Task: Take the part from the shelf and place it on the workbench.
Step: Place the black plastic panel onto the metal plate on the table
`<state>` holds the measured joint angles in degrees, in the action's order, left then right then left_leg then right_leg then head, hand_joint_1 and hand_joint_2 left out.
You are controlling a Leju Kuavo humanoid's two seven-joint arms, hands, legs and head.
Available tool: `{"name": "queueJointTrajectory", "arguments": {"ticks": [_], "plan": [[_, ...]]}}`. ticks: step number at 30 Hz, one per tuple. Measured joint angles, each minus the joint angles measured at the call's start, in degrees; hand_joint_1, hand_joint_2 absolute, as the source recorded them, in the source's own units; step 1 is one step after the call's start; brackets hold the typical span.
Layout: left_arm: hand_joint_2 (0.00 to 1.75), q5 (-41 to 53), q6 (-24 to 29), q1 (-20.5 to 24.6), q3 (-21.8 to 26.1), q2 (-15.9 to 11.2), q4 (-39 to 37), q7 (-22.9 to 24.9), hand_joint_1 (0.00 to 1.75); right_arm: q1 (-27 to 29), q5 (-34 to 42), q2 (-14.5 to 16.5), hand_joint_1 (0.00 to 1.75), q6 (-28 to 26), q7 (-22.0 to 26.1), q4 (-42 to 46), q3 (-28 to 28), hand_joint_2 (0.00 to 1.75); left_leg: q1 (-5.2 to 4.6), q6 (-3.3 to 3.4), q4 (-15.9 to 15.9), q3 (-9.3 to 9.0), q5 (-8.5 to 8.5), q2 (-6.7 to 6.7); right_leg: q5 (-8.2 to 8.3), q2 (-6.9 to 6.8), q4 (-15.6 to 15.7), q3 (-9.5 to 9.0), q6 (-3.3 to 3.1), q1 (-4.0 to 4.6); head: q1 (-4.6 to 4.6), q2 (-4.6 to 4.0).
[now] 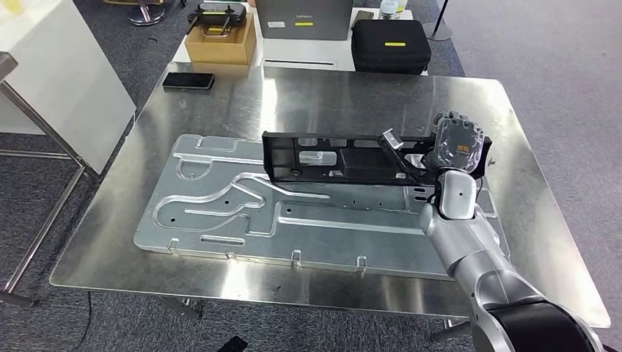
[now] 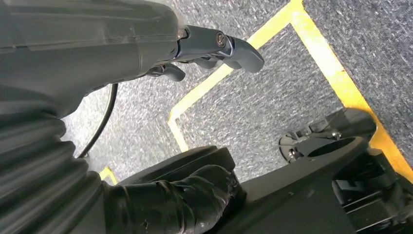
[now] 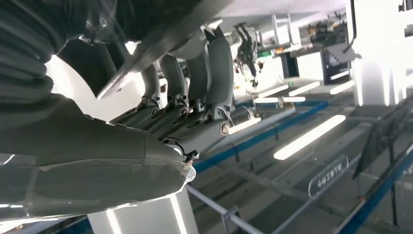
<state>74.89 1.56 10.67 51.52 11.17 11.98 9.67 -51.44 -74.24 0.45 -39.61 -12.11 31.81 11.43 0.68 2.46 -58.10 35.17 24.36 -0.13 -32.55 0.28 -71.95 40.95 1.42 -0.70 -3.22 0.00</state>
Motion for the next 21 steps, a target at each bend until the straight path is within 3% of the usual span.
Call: {"name": "queueJointTrajectory", "arguments": {"ticks": [1, 2, 4, 6, 7, 11, 13, 15, 16, 17, 18, 21], "plan": [[1.75, 0.17, 0.44, -0.07, -0.13, 0.00, 0.00, 0.30, 0.00, 0.01, 0.10, 0.01, 0.00, -0.04, 0.19, -0.60, -0.49, 0.00, 0.02, 0.01, -0.05, -0.03, 0.07, 0.01, -0.41, -0.01, -2.35, 1.33, 0.20, -0.22, -0.01, 0.00], [1.75, 0.30, 0.84, -0.15, -0.22, 0.00, 0.00, 0.56, 0.00, -0.08, 0.20, 0.02, 0.00, -0.09, 0.35, -1.13, -0.93, 0.00, 0.06, -0.04, -0.12, -0.09, 0.16, 0.00, 0.24, -0.02, -2.73, 1.71, 0.35, -0.42, -0.01, 0.00], [0.87, 0.38, 1.33, -0.25, -0.36, 0.04, 0.00, 0.88, 0.00, -0.55, 0.47, 0.05, 0.00, -0.10, 0.75, -1.87, -1.66, 0.00, 0.22, -0.38, -0.35, -0.37, 0.48, -0.08, 4.22, -0.12, 3.00, -0.89, 0.56, -0.78, -0.01, 0.00], [0.00, 0.30, 1.41, -0.23, -0.46, 0.08, 0.00, 0.98, 0.00, -1.08, 1.03, 0.27, 0.00, 0.26, 1.35, -2.50, -2.33, 0.00, 0.20, -0.97, -0.62, -0.53, 0.82, -0.18, 6.91, -0.14, 10.10, -4.37, 0.45, -0.72, 0.00, 0.00], [0.00, 0.24, 1.43, -0.23, -0.48, 0.09, 0.00, 1.04, 0.00, -1.29, 1.31, 0.47, 0.00, 0.55, 1.65, -2.74, -2.64, 0.00, 0.14, -1.31, -0.65, -0.56, 0.88, -0.22, 7.21, -0.09, 11.83, -5.22, 0.24, -0.57, 0.02, 0.00], [0.00, -0.14, 1.45, -0.30, -0.49, 0.08, 0.00, 1.24, 0.00, -1.97, 2.61, 1.58, 0.00, 2.08, 2.42, -3.45, -3.60, 0.00, 0.29, -2.56, -0.99, -0.55, 1.42, -0.21, 7.23, -0.04, 12.73, -5.73, -1.32, -0.33, 0.09, 0.00], [0.00, -0.34, 1.45, -0.31, -0.49, 0.08, 0.00, 1.30, 0.00, -2.30, 3.19, 2.16, 0.00, 2.94, 2.69, -3.73, -3.96, 0.00, 0.44, -2.93, -5.17, 1.25, 4.08, -0.18, 7.39, -0.22, 13.01, -5.91, -2.18, -0.45, 0.14, 0.00], [0.00, -0.57, 1.49, -0.42, -0.48, 0.07, 0.00, 1.33, 0.00, -2.41, 3.74, 2.56, 0.00, 3.62, 2.92, -4.11, -4.20, 0.00, 0.45, -3.10, -12.66, 4.64, 7.58, -0.17, 7.38, -0.30, 13.01, -5.86, -2.63, -0.18, 0.16, 0.00], [0.00, -0.73, 1.55, -0.52, -0.46, 0.07, 0.00, 1.42, 0.00, -2.41, 4.02, 2.70, 0.00, 3.88, 3.03, -4.31, -4.33, 0.00, 0.45, -3.14, -15.56, 5.99, 8.45, -0.17, 7.38, -0.28, 13.00, -5.85, -2.72, -0.04, 0.16, 0.00], [0.00, -0.89, 1.62, -0.62, -0.45, 0.06, 0.00, 1.53, 0.00, -2.42, 4.27, 2.82, 0.00, 4.11, 3.12, -4.48, -4.46, 0.00, 0.45, -3.11, -16.61, 6.46, 8.27, -0.17, 7.40, -0.24, 12.96, -5.87, -2.77, 0.07, 0.16, 0.00], [0.00, -1.04, 1.70, -0.68, -0.43, 0.05, 0.00, 1.67, 0.00, -2.47, 4.52, 2.89, 0.00, 4.33, 3.19, -4.63, -4.61, 0.00, 0.44, -2.97, -15.32, 5.81, 7.02, -0.17, 7.44, -0.18, 12.91, -5.91, -2.79, 0.16, 0.16, 0.00], [0.00, -1.40, 1.89, -0.61, -0.32, 0.02, 0.00, 1.92, 0.00, -2.71, 5.06, 2.99, 0.00, 4.90, 3.29, -4.97, -4.95, 0.00, 0.25, -2.06, -4.41, 0.54, 2.06, -0.19, 7.47, 0.07, 12.54, -5.84, -2.64, 0.43, 0.15, 0.00]]}}
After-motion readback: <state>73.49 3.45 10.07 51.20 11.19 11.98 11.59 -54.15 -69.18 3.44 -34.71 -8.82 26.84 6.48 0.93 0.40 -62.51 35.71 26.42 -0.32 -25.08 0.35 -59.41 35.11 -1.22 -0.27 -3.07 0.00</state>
